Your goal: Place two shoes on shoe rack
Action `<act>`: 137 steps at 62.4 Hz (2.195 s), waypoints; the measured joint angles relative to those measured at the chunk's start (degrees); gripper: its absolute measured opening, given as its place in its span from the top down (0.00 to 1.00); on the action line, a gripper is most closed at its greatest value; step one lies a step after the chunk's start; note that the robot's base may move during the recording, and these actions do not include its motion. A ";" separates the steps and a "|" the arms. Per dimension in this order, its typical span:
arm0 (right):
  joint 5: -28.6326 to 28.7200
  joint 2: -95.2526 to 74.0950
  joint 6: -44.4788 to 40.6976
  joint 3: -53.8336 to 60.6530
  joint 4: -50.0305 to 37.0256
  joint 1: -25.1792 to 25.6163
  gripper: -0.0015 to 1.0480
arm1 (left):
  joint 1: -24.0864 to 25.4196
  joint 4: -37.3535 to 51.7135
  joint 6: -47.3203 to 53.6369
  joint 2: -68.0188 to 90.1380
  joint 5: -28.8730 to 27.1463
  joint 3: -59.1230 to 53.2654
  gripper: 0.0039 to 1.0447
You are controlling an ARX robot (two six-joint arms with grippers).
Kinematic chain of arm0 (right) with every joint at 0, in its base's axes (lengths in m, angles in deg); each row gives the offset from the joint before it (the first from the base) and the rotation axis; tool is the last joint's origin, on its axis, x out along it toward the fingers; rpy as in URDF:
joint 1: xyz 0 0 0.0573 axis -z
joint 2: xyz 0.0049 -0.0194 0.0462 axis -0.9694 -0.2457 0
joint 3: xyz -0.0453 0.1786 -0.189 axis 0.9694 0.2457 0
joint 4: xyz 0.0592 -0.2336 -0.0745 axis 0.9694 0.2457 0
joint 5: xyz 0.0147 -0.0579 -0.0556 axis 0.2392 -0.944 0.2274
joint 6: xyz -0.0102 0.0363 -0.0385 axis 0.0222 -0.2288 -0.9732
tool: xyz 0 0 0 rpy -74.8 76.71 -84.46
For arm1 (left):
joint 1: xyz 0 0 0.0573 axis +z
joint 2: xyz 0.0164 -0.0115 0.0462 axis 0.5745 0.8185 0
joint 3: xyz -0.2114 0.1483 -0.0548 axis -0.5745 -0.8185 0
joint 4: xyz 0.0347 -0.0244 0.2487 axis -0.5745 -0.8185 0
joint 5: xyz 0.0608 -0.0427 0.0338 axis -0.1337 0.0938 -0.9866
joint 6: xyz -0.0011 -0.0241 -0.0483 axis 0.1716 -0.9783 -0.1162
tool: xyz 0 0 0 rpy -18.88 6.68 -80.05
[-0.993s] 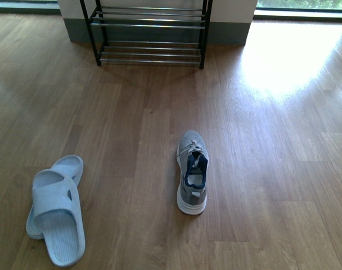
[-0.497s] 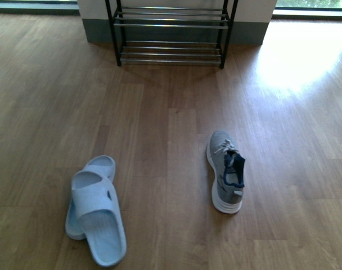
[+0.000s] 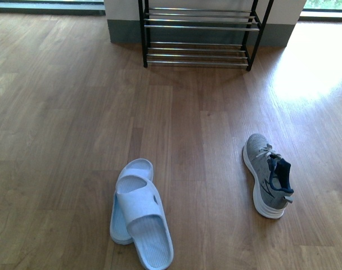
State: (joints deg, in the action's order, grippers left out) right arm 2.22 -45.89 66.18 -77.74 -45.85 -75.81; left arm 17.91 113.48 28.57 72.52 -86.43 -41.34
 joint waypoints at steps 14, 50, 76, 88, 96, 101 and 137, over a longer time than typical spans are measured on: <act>-0.15 0.00 0.00 0.00 0.00 0.00 0.09 | -0.04 0.00 0.00 0.00 0.02 0.00 0.99; 7.87 -84.94 -6.49 -20.52 -41.00 0.26 0.09 | -0.07 0.00 0.00 0.00 -0.02 0.00 0.99; 3.45 -127.43 -7.13 -45.05 -40.39 -0.20 0.09 | -0.07 0.00 0.00 0.00 0.04 0.00 0.99; 0.74 -139.36 -6.23 -54.95 -38.14 0.22 0.09 | -0.07 0.00 0.00 0.00 0.04 0.00 0.99; -0.09 -146.40 -6.38 -61.16 -36.20 0.72 0.09 | -0.07 0.00 0.00 0.00 0.02 0.00 0.99; -0.72 -150.22 -7.32 -64.94 -34.88 1.55 0.09 | -0.07 0.00 0.00 0.00 0.02 0.00 0.99; -2.23 -163.51 -10.43 -81.85 -29.64 6.23 0.09 | -0.07 0.00 0.00 0.00 0.02 0.00 0.99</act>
State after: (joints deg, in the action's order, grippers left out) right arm -0.01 -209.41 55.76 -159.60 -75.48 -69.58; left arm 17.85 113.48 28.57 72.52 -86.41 -41.34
